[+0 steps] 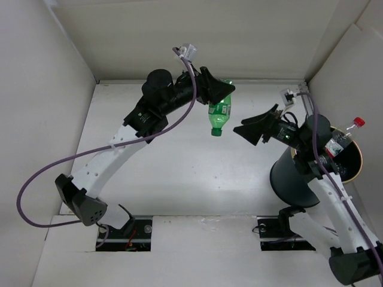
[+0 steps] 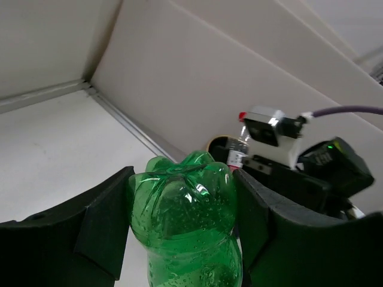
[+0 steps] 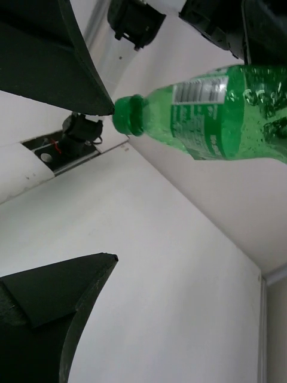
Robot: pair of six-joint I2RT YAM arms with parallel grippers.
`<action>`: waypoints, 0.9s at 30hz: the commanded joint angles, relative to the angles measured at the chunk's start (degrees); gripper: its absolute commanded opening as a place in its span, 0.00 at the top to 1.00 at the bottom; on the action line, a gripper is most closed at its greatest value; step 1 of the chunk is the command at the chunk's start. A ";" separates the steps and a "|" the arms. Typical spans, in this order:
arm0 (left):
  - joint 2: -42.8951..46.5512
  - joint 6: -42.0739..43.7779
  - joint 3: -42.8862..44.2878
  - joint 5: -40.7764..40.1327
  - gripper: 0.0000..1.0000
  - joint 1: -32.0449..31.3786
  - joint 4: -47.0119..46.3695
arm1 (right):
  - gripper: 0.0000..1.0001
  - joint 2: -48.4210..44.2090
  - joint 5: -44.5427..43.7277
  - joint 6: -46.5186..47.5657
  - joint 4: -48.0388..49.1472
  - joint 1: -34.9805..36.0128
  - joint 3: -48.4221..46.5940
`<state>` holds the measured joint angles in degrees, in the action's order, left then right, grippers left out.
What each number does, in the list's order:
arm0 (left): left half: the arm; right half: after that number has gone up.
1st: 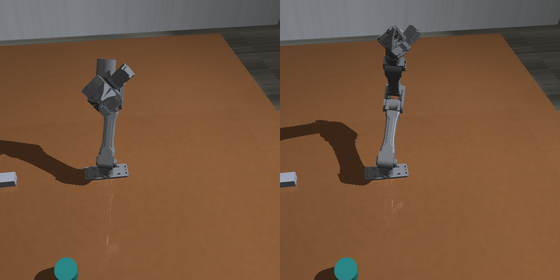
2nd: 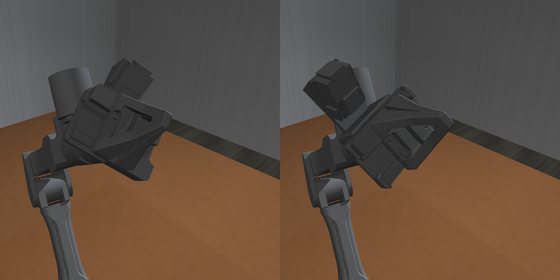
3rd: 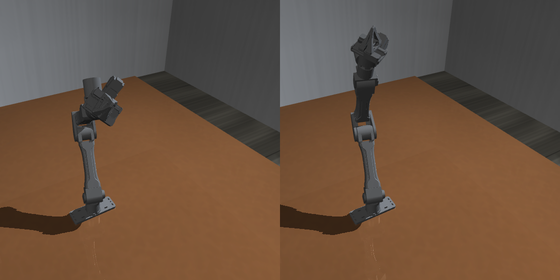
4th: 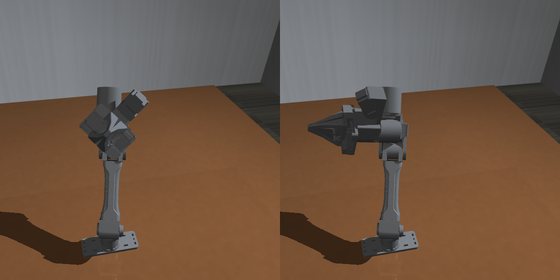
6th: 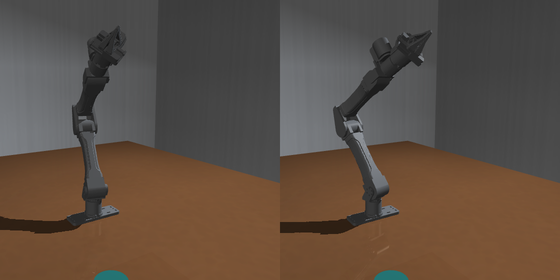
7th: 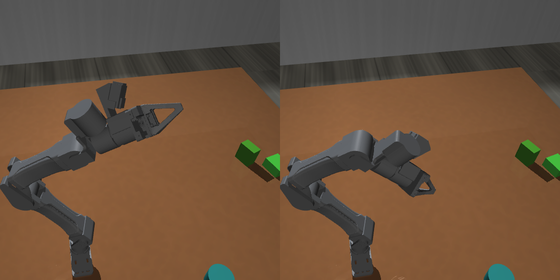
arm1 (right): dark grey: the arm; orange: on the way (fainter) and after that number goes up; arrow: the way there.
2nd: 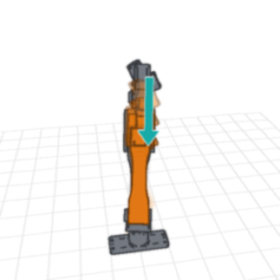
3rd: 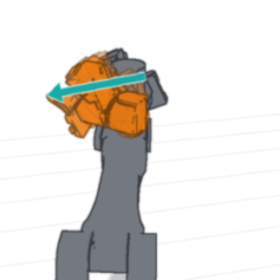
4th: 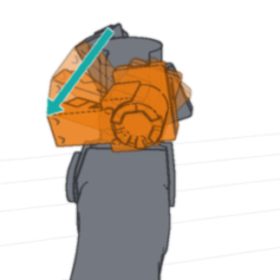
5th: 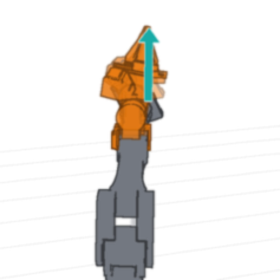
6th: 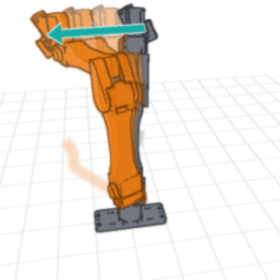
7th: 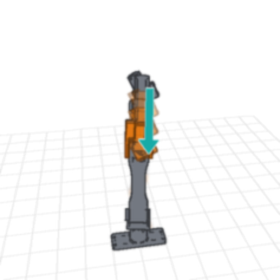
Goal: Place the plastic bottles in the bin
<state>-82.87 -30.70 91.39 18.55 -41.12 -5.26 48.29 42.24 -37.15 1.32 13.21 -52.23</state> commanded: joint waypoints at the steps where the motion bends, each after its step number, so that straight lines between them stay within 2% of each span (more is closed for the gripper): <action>1: -0.20 -0.06 -2.98 6.68 1.00 -0.10 -2.64 | 0.00 4.77 -0.83 -1.70 12.83 6.81 -3.13; 3: 0.60 -0.06 -3.50 7.55 1.00 -0.10 -2.65 | 0.00 6.98 -3.72 0.05 13.44 11.54 -4.89; 7: 1.66 -0.59 -3.50 8.08 1.00 -0.10 -2.65 | 0.00 11.46 -5.67 0.93 16.16 16.65 -8.06; 12: 3.59 -1.82 -4.64 10.09 1.00 -0.10 -4.05 | 0.00 18.31 -10.33 0.32 19.14 18.69 -11.23; 13: 4.90 -2.60 -5.34 10.11 1.00 -0.10 -4.58 | 0.10 20.07 -11.29 -0.90 20.81 18.69 -11.23; 14: 4.91 -2.61 -5.35 10.11 1.00 -0.10 -4.59 | 0.10 20.09 -11.91 -1.43 21.35 18.69 -11.75; 15: 5.69 -2.61 -6.13 10.63 1.00 -0.10 -4.59 | 0.21 21.39 -11.92 -1.44 22.14 18.69 -11.76; 16: 5.70 -2.61 -6.66 10.63 1.00 -0.10 -5.11 | 0.59 21.40 -11.92 -2.05 23.19 18.69 -11.76; 17: 6.57 -2.61 -6.67 10.63 0.87 -0.10 -5.11 | 0.77 21.93 -13.13 -2.58 23.72 18.69 -11.76; 18: 6.58 -2.61 -6.67 10.02 0.63 -0.10 -4.51 | 0.87 21.93 -13.93 -2.58 23.73 18.69 -11.06; 19: 7.28 -2.61 -7.36 9.24 0.23 -0.10 -3.89 | 0.93 21.06 -14.72 -2.58 23.73 18.69 -11.05; 20: 8.07 -1.92 -7.37 6.27 0.00 -0.10 -3.36 | 0.97 20.36 -16.73 -2.58 23.73 18.69 -10.36; 22: 8.77 -1.12 -7.37 2.65 0.00 -0.10 -1.61 | 0.99 17.38 -18.41 -1.09 21.28 17.65 -9.65; 23: 9.65 -0.60 -6.59 -1.71 0.00 -0.10 0.40 | 1.00 16.23 -19.38 -0.04 19.00 16.94 -9.65; 25: 10.44 -0.59 -4.83 -8.05 0.00 -0.10 3.57 | 1.00 11.86 -23.76 4.17 9.70 14.22 -10.79; 26: 10.45 -1.11 -2.91 -11.91 0.00 -0.10 8.11 | 1.00 10.08 -26.04 5.67 6.18 13.17 -11.75; 27: 10.45 -1.12 -2.02 -17.87 0.00 -0.10 10.24 | 1.00 8.33 -30.59 7.07 2.93 12.11 -11.76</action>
<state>-75.05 -31.99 85.06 14.17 -41.36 -0.51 62.70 22.37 -35.70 11.46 27.83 -61.25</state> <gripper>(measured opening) 0.997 0.630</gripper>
